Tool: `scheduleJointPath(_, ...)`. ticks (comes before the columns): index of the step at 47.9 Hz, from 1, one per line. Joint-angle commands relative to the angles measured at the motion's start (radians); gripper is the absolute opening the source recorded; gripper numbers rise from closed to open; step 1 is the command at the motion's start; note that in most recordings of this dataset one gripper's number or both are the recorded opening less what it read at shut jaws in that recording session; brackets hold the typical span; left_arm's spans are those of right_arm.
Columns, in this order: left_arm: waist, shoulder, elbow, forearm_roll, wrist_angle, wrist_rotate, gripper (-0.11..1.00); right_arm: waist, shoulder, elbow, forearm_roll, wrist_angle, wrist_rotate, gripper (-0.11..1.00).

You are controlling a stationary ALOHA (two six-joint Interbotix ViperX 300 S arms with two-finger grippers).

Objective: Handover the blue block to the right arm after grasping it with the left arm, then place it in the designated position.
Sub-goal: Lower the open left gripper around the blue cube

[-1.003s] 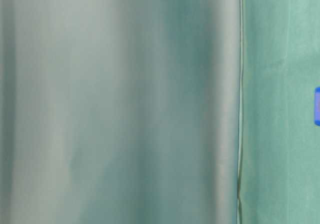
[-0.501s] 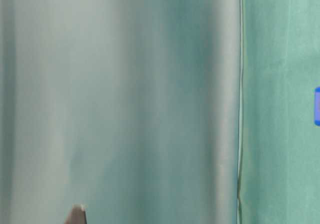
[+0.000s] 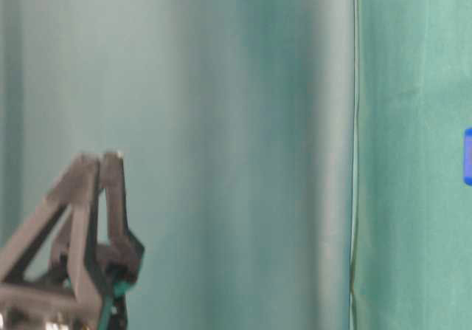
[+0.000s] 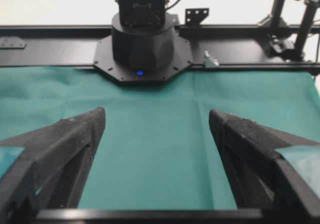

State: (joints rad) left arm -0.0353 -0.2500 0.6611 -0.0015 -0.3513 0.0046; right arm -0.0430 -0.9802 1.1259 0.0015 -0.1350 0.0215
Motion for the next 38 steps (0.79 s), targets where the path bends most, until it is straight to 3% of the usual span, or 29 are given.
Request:
scheduleJointPath(1,-0.003,0.026,-0.069,0.002,0.028,0.002,1.0,-0.008,0.008,-0.026,-0.002,-0.011,0.0,0.93)
scheduleJointPath(20,0.012,0.061,-0.124,0.002,0.149,-0.006,1.0,-0.015,0.017,-0.028,0.0,-0.009,0.0,0.93)
scheduleJointPath(38,0.005,0.135,-0.259,0.002,0.624,-0.018,1.0,-0.017,0.026,-0.032,0.002,-0.005,0.002,0.93)
